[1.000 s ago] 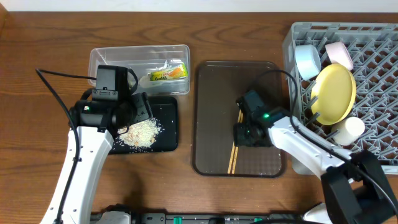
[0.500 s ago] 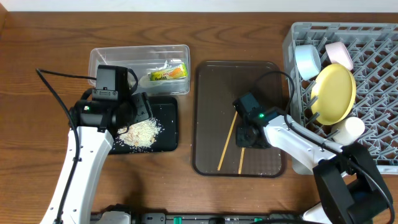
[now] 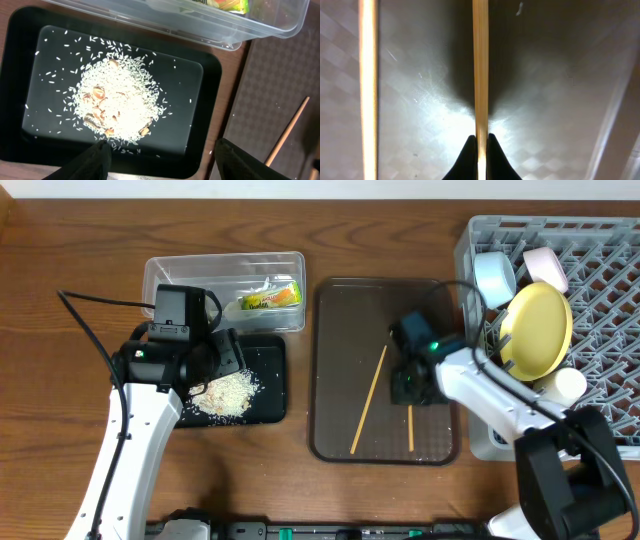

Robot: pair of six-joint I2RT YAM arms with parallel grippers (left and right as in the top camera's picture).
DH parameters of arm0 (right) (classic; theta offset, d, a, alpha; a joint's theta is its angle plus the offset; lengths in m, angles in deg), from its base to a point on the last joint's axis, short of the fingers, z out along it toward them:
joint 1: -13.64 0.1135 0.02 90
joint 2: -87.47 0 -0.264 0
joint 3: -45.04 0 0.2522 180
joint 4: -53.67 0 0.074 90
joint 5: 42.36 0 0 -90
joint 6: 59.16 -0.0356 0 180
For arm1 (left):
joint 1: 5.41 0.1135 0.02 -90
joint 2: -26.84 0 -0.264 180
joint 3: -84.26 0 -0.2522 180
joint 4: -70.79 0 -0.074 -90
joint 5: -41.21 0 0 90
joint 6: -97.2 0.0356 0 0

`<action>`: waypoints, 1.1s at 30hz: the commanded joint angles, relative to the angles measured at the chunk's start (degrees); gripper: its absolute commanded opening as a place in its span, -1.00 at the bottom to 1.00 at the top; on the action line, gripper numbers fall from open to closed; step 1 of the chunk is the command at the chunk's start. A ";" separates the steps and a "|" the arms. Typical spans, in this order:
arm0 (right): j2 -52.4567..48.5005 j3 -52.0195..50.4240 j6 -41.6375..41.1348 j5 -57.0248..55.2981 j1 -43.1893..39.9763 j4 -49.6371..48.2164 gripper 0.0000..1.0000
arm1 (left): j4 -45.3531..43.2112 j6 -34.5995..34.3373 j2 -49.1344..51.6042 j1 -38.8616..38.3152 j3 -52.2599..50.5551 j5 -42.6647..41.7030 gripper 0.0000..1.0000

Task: Sort waste into correct bins and load items into the dishwasher rack
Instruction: 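Carry the chopsticks with the right gripper and drop them into the rack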

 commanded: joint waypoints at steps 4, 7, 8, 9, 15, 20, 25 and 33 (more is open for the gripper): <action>3.69 13.81 13.22 0.52 -8.11 8.90 -0.98 | 0.20 -0.72 0.11 0.24 -0.07 0.70 0.38; 4.61 17.64 19.21 0.52 -12.26 12.24 -0.98 | 0.20 -0.72 0.11 0.24 -0.07 0.70 0.38; 4.70 18.25 20.72 0.48 -13.60 13.07 -0.98 | 0.20 -0.72 0.11 0.24 -0.07 0.70 0.38; 4.70 18.60 21.79 0.46 -15.04 13.77 -0.98 | 0.20 -0.72 0.11 0.24 -0.07 0.70 0.38; 4.46 17.57 25.14 0.11 -23.26 15.87 -0.98 | 0.20 -0.72 0.11 0.24 -0.07 0.70 0.39; 4.44 16.20 27.15 -0.39 -26.58 16.00 -0.98 | 0.17 -0.72 0.11 0.24 -0.07 0.70 0.38; 4.44 14.29 27.12 -1.18 -27.67 14.93 -0.88 | 0.17 -0.72 0.11 0.24 -0.07 0.70 0.38; 4.81 14.51 26.75 -0.31 -27.36 12.83 -0.15 | 0.17 -0.72 0.11 0.24 -0.07 0.70 0.38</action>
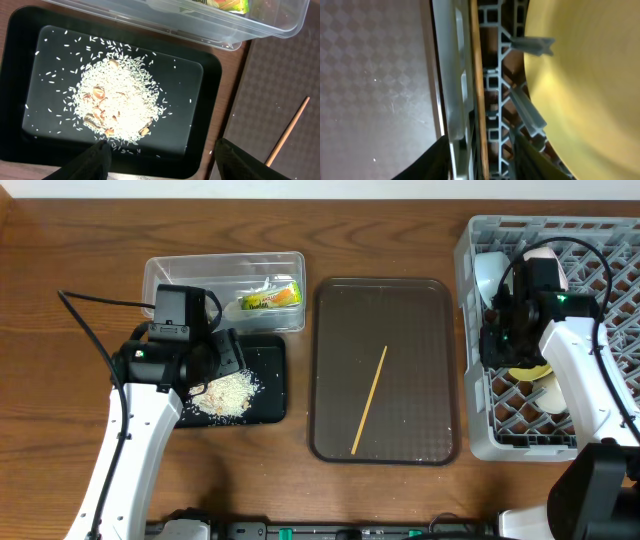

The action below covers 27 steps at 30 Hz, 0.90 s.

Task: Sort waste into correct bins and load items into the dishwasher rack
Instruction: 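Carry the chopsticks with the right gripper and drop them into the rack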

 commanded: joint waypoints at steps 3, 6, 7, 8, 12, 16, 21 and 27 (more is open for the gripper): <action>0.81 4.20 -0.63 8.17 0.33 -0.63 -0.09 | 0.15 -0.72 0.11 0.24 -0.04 0.68 0.39; 1.20 5.51 -1.40 18.45 2.99 -3.67 -0.07 | 0.15 -0.74 0.11 0.24 -0.04 0.68 0.38; 1.22 5.49 -2.27 19.45 4.24 -4.31 -0.06 | 0.15 -0.74 0.11 0.24 -0.04 0.68 0.38; 1.09 5.31 -3.17 19.39 5.79 -4.74 -0.05 | 0.15 -0.74 0.11 0.24 -0.04 0.68 0.39; 0.48 3.67 -6.49 14.45 13.20 -5.44 0.01 | 0.15 -0.74 0.11 0.24 -0.04 0.68 0.38; -1.46 0.94 -12.63 10.78 22.10 -6.56 0.07 | 0.15 -0.74 0.11 0.24 -0.04 0.68 0.38; -5.42 -2.10 -20.57 9.33 30.58 -9.51 0.07 | 0.15 -0.74 0.11 0.24 -0.04 0.68 0.39; -12.96 -2.71 -34.01 4.13 38.34 -8.55 0.07 | 0.17 -0.72 0.11 0.24 -0.04 0.68 0.38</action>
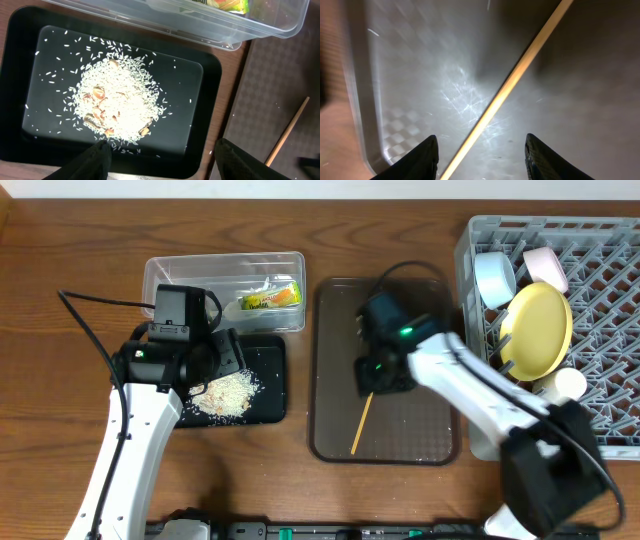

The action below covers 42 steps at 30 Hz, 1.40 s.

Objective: Sort waste into correct bins and load items into the dishwasher rack

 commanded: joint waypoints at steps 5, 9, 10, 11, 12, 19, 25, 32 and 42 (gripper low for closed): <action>-8.83 -0.57 -15.87 -5.20 6.10 0.48 0.05 | 0.17 -0.72 0.11 0.24 -0.04 0.68 0.38; -11.26 -0.59 -15.96 -5.20 6.60 0.44 -0.24 | 0.17 -0.72 0.11 0.24 -0.04 0.68 0.39; -11.30 -0.59 -15.96 -5.20 6.60 0.46 -0.37 | 0.17 -0.72 0.11 0.24 -0.04 0.68 0.38; -11.28 -0.57 -15.98 -5.22 6.54 0.42 -0.53 | 0.17 -0.72 0.11 0.24 -0.04 0.68 0.38; -11.06 -0.55 -15.98 -5.46 6.38 0.37 -0.67 | 0.17 -0.72 0.11 0.24 -0.04 0.68 0.38; -5.42 -0.15 -11.17 -8.63 1.66 0.66 -0.98 | 0.17 -0.74 0.11 0.24 -0.04 0.68 0.38; 6.91 0.74 2.99 -8.83 -7.30 1.84 -0.98 | 0.50 -0.72 0.11 0.24 -0.04 0.68 0.39; 19.34 0.81 16.00 -8.83 -21.59 5.31 -0.98 | 0.57 -0.74 0.11 0.24 -0.04 0.68 0.38; 15.93 0.72 22.80 -8.79 -36.02 9.25 -0.98 | 0.57 -0.74 0.11 0.24 -0.04 0.68 0.38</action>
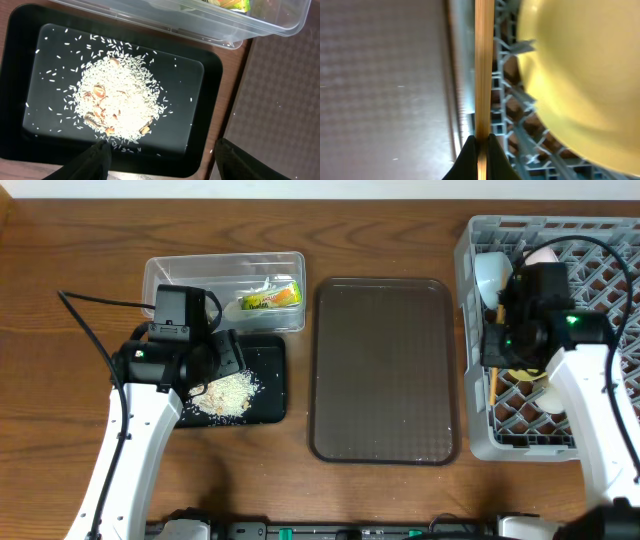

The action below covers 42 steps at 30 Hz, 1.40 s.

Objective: Sort waste into correct bins and load items into the dishwasher rack

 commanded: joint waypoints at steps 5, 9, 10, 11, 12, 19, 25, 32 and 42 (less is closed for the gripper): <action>-5.95 0.31 3.98 0.55 -2.40 0.11 -0.72 | 0.24 -0.74 0.11 0.24 -0.04 0.68 0.51; -6.45 0.33 3.93 -0.13 -2.43 -0.11 -0.50 | 0.24 -0.72 0.11 0.24 -0.04 0.68 0.53; -6.19 0.33 3.91 -0.13 -2.43 -0.39 -0.48 | 0.24 -0.70 0.11 0.24 -0.04 0.68 0.53; -5.90 0.35 3.91 -0.11 -2.43 -0.79 -0.48 | 0.24 -0.70 0.09 0.24 -0.04 0.68 0.53; -5.46 0.37 3.91 -0.09 -2.43 -1.16 -0.48 | 0.24 -0.66 0.09 0.24 -0.04 0.68 0.53; 1.20 0.74 4.98 6.05 -2.43 -5.79 -0.12 | -0.35 6.67 0.09 0.22 0.63 0.68 0.53; 3.19 0.55 5.22 9.57 -2.40 -7.72 -0.17 | -0.37 11.37 0.24 0.13 0.61 0.72 0.62; 5.42 -0.74 1.86 9.07 -2.40 -7.02 -0.04 | 9.18 11.47 -0.07 0.09 0.44 0.70 0.66; 31.30 -21.59 0.68 6.99 -2.40 -13.75 0.98 | 3.26 13.88 -17.46 -4.44 -9.09 1.01 0.67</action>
